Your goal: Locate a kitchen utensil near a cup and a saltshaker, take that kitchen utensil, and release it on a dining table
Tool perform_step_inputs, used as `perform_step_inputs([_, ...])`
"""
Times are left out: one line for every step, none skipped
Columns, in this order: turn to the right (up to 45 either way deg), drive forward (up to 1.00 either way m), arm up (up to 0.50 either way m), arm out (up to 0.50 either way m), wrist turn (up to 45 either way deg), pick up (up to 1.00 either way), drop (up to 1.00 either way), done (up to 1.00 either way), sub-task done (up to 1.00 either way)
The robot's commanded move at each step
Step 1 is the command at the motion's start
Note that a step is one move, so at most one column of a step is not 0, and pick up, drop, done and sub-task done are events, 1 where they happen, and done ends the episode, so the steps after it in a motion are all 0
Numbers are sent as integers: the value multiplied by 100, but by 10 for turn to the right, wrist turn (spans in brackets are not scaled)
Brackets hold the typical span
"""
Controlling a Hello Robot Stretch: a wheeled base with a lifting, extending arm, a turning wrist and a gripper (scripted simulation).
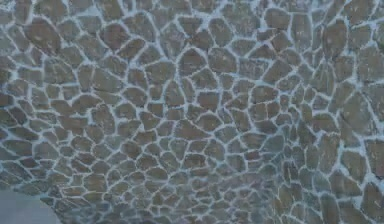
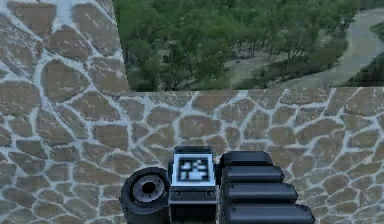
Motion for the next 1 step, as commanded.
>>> perform_step_inputs([120,0,0,0,0,0,0,0,0])
